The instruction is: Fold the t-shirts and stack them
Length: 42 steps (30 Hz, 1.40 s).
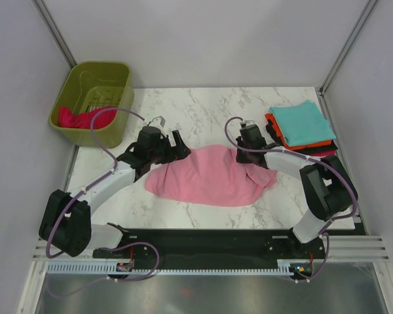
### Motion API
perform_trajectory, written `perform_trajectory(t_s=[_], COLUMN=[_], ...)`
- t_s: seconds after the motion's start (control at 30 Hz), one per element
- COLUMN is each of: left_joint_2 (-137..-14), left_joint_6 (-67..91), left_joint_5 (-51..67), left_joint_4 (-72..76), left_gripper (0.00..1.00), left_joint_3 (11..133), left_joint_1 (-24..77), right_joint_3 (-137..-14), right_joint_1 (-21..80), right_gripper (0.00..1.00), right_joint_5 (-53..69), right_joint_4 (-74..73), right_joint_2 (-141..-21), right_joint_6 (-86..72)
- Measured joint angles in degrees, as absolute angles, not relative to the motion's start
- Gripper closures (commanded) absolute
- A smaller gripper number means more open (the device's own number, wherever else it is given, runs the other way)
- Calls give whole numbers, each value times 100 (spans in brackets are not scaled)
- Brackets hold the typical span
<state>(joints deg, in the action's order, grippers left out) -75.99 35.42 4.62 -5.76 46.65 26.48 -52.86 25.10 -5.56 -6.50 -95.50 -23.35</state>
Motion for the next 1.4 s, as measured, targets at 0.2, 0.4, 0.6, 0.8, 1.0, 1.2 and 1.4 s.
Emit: perform_trajectory(t_s=[0.2,0.4,0.6,0.8,1.0,1.2,1.4], left_joint_2=[-7592,-7338,-6895,-6873,-7371,-7205,-6613], left_joint_6=[3509,3511,3516,3514,3514,3511,3514], left_joint_5=[460,454,336,320,451,405,-56], left_joint_4=[-668,-709,-600,-561,-602,-825,-1013], left_gripper=[1,1,0,0,0,0,3], left_joint_3=[4718,4709,4565,4464,4510,4460,3911], left_joint_1=[2650,2665,2687,2687,2687,2687,2687], right_joint_3=[-5358,-5328,-6412,-7277,-7459,-7459,-7024], right_joint_1=[2985,3695,4130,4130,4128,3927,3341], right_gripper=[100,100,100,100,100,100,100], right_joint_5=[-1013,-1455,-1575,-1975,-2506,-3002,-3035], right_joint_4=[-773,-773,-1024,-1446,-1914,-2091,-1927], right_joint_2=[-9024,-7150,-6604,-6949,-7212,-7463,-7507], right_joint_6=[-2272,-2102,-1920,-1931,-1931,-2021,-2185])
